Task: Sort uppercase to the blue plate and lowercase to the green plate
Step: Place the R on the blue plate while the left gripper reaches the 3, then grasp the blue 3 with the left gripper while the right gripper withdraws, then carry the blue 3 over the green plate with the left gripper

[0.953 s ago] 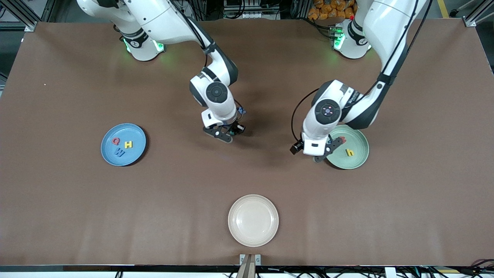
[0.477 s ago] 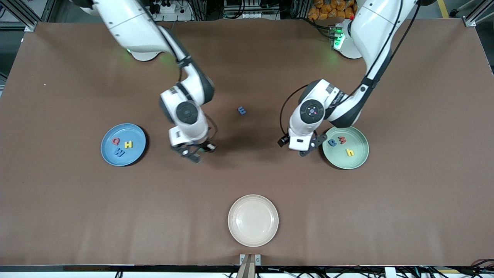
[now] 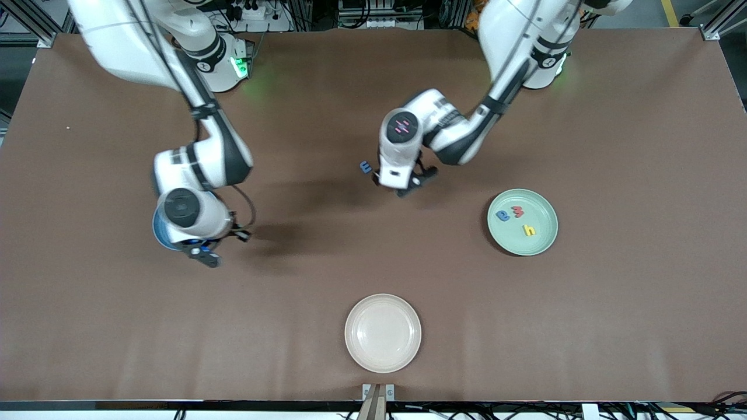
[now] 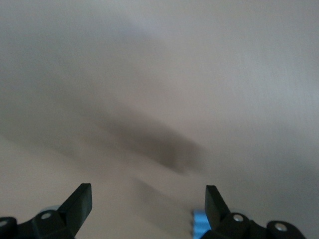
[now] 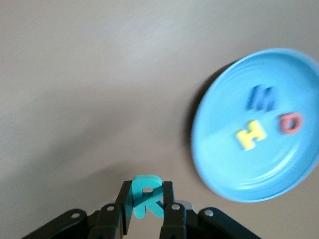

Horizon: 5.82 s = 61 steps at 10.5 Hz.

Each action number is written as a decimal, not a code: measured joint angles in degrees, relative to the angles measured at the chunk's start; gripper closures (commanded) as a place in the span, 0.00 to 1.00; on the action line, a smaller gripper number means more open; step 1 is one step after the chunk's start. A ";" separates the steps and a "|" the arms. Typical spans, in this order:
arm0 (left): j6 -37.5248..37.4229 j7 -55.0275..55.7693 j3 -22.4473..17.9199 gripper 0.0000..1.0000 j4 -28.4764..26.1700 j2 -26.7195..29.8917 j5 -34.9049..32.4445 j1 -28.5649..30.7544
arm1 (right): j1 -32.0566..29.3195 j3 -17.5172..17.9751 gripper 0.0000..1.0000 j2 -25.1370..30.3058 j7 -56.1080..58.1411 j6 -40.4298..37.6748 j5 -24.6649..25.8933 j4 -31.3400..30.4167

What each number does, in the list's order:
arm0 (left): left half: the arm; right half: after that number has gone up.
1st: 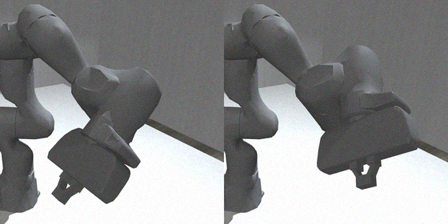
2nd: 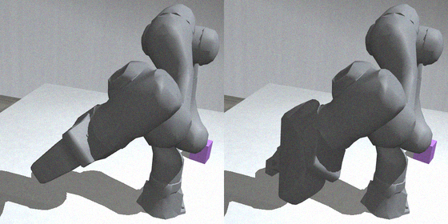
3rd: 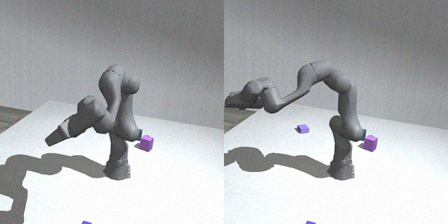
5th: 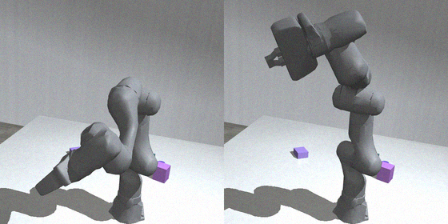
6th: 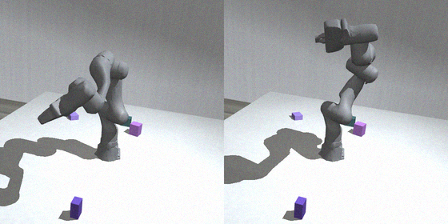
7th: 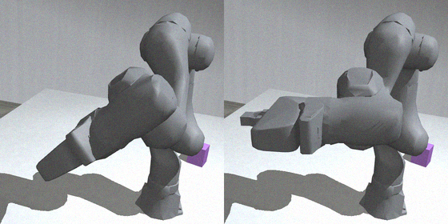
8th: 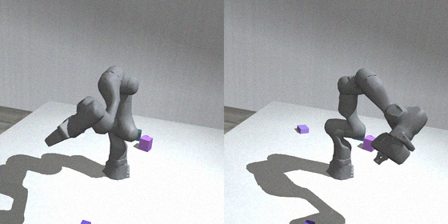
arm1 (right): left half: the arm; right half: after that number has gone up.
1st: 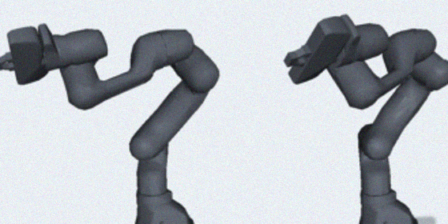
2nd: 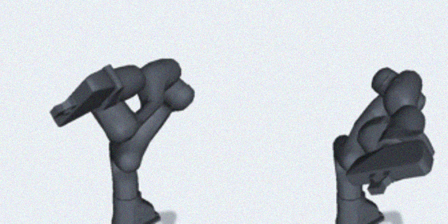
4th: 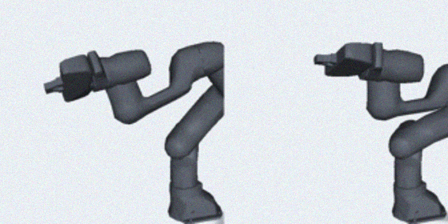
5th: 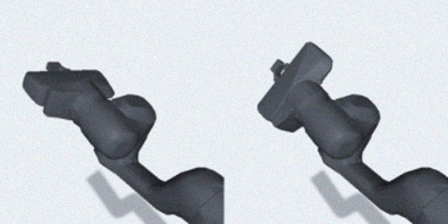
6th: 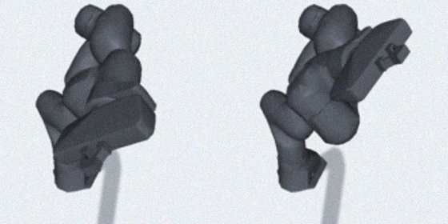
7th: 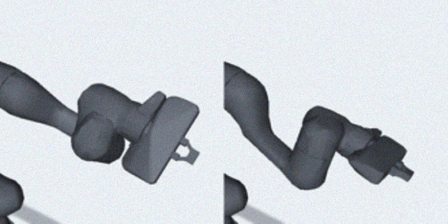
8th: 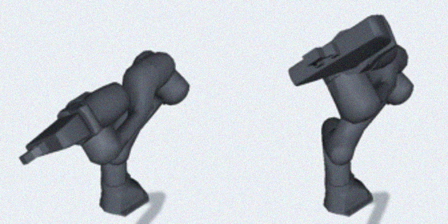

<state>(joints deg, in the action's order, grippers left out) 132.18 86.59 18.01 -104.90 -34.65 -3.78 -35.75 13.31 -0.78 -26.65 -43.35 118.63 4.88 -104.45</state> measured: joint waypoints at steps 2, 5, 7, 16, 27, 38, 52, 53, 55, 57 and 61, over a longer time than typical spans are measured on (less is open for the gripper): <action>0.62 3.37 -2.65 0.00 3.12 -2.52 0.00 -5.66 | -4.78 -0.03 1.00 2.42 6.07 -0.83 0.02 -2.44; 1.54 4.56 -4.37 0.00 5.37 -5.92 0.00 -8.06 | -7.88 -0.01 0.00 3.53 9.01 -1.27 0.02 -5.10; 2.82 6.84 -4.41 0.00 5.92 -6.46 0.00 -8.30 | -7.80 0.33 0.00 3.56 9.00 -2.12 0.02 -5.39; 2.93 19.67 -5.83 0.15 7.65 -7.86 -4.53 -13.10 | -19.45 0.31 0.00 11.41 30.70 -2.50 -0.10 -6.80; 2.95 19.67 -6.79 0.72 8.32 -8.35 -5.24 -13.80 | -12.58 1.05 0.00 29.44 46.29 -12.94 -3.43 5.41; 2.29 18.60 -7.54 0.76 9.04 -7.41 -5.34 -12.10 | -13.82 -1.72 0.00 29.38 47.22 -28.13 -7.46 14.49; -7.12 -2.78 -9.39 0.83 -1.37 0.87 -5.83 0.83 | -9.62 -1.29 0.00 28.49 44.58 -31.51 -5.56 14.58; -7.12 -6.21 -9.51 0.83 -3.51 2.04 -6.93 3.76 | -9.39 -1.29 0.00 28.27 44.51 -31.36 -5.44 14.58; -7.12 -11.34 -9.61 0.83 -7.98 5.04 -11.62 9.14 | -9.36 -1.34 0.00 28.04 44.49 -30.82 -4.85 14.59; -7.12 -16.65 -9.56 0.83 -12.75 9.98 -12.64 13.17 | -9.36 -1.37 0.00 27.93 44.49 -30.19 -4.34 14.59; -7.22 -26.68 -4.85 0.83 -22.04 20.59 -16.32 24.88 | -9.37 -1.44 0.00 27.93 44.47 -29.34 -3.82 14.60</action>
<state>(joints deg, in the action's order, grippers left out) 124.97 59.90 13.16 -126.94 -14.06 -20.11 -10.87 3.94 -2.22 1.27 1.12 89.28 1.06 -89.86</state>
